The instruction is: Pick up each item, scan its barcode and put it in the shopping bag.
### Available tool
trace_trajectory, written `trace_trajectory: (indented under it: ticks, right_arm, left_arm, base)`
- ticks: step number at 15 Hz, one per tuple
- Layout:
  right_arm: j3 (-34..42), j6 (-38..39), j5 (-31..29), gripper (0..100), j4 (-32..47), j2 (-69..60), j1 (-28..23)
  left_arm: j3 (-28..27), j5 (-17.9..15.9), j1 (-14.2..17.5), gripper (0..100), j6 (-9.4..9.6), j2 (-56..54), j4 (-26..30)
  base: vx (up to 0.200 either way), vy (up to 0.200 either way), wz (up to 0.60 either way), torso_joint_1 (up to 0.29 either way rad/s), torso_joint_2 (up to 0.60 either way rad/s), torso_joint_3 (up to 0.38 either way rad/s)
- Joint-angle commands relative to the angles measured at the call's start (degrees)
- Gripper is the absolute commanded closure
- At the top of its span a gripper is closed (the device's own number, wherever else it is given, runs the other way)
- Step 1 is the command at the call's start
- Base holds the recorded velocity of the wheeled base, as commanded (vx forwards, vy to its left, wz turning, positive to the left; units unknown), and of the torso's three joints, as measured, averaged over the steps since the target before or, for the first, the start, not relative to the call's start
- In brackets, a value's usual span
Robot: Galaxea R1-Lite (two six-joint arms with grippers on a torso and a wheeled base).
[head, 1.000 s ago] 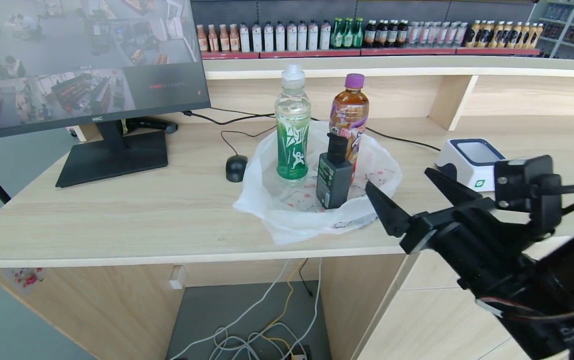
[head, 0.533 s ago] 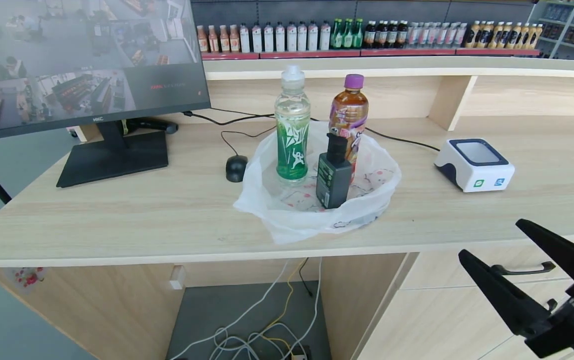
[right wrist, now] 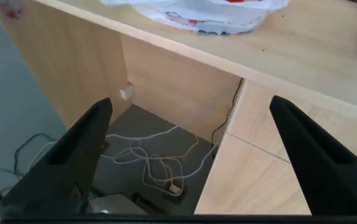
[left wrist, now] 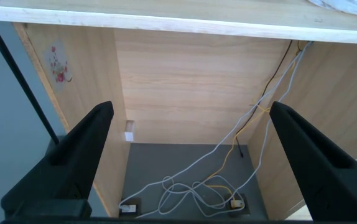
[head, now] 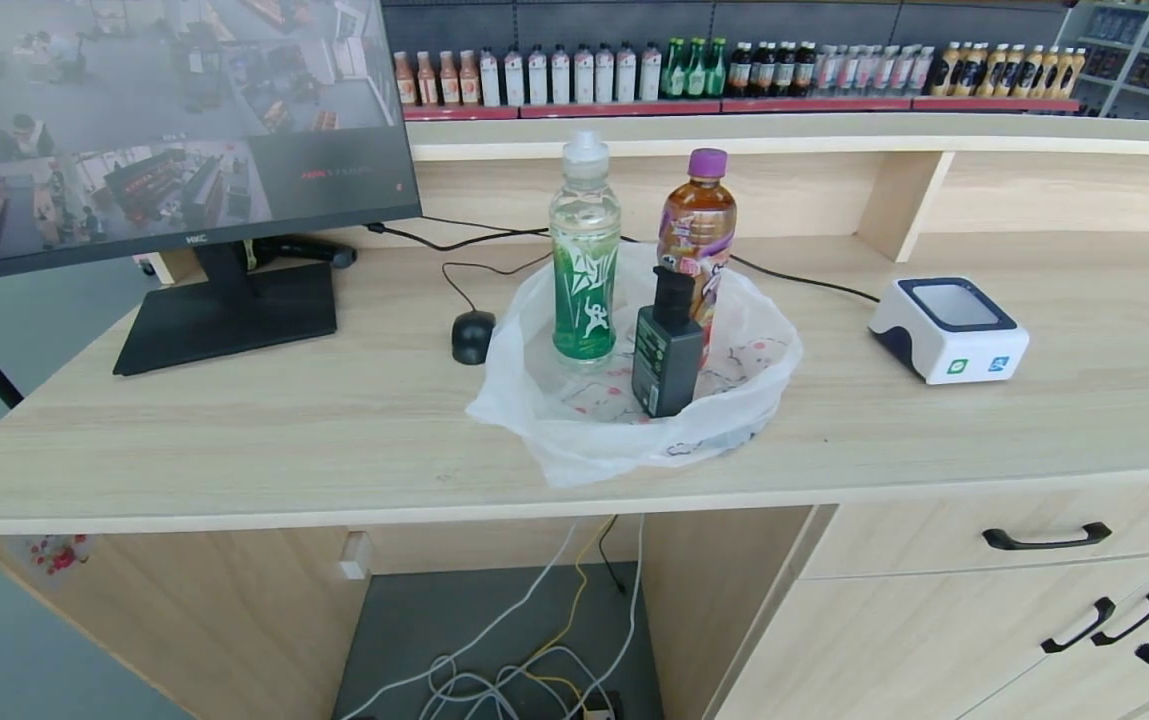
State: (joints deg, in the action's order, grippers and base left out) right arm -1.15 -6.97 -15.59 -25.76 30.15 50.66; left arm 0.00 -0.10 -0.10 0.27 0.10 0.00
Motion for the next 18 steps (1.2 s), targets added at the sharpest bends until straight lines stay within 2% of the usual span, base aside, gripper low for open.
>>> trace_trajectory:
  ticks: [1, 2, 3, 4, 5, 7, 9, 11, 12, 15, 18]
  right_arm:
    - [-2.81, -0.85, 12.96, 0, 30.33, -27.86, 3.04]
    - [-2.72, 0.64, 15.59, 0, 30.33, -26.10, 2.33]
    - [-2.72, 1.79, 15.15, 0, 30.33, -24.96, 1.46]
    - [-2.72, 4.51, 11.90, 0, 30.33, -21.45, -6.10]
    - [-2.72, 4.34, 11.55, 0, 30.33, -19.07, -14.01]
    - [-2.72, 3.37, 11.55, 0, 30.33, -19.51, -26.41]
    - [-2.72, 1.88, 11.55, 0, 30.15, -25.40, -35.55]
    - [0.18, 2.14, 9.44, 0, 24.70, -25.49, -35.37]
    - [0.09, 1.35, 9.00, 0, 24.97, -25.23, -35.46]
    - [0.09, 1.26, 9.09, 0, 25.06, -17.58, -42.84]
    - [0.09, 1.52, 9.09, 0, 25.06, -23.91, -49.08]
  left_arm:
    - [0.00, 0.01, 0.01, 0, 0.00, -0.01, 0.00]
    - [0.00, 0.01, 0.01, 0, 0.00, -0.01, 0.00]
    - [0.00, 0.01, 0.01, 0, 0.00, -0.01, 0.00]
    - [0.00, 0.01, 0.01, 0, 0.00, -0.01, 0.00]
    - [0.00, 0.01, 0.01, 0, 0.00, -0.01, 0.00]
    - [0.00, 0.01, 0.01, 0, 0.00, -0.01, 0.00]
    - [0.00, 0.01, 0.01, 0, 0.00, -0.01, 0.00]
    - [0.00, 0.01, 0.01, 0, 0.00, -0.01, 0.00]
    - [0.00, 0.01, 0.01, 0, 0.00, -0.01, 0.00]
    - [0.00, 0.01, 0.01, 0, 0.00, -0.01, 0.00]
    - [0.00, 0.01, 0.01, 0, 0.00, -0.01, 0.00]
  base:
    - [0.000, 0.000, 0.00, 0.000, 0.00, 0.000]
    - [0.000, 0.000, 0.00, 0.000, 0.00, 0.000]
    - [0.000, 0.000, 0.00, 0.000, 0.00, 0.000]
    - [0.000, 0.000, 0.00, 0.000, 0.00, 0.000]
    - [0.000, 0.000, 0.00, 0.000, 0.00, 0.000]
    - [0.000, 0.000, 0.00, 0.000, 0.00, 0.000]
    - [0.000, 0.000, 0.00, 0.000, 0.00, 0.000]
    - [0.000, 0.000, 0.00, 0.000, 0.00, 0.000]
    - [0.000, 0.000, 0.00, 0.000, 0.00, 0.000]
    - [0.000, 0.000, 0.00, 0.000, 0.00, 0.000]
    - [0.000, 0.000, 0.00, 0.000, 0.00, 0.000]
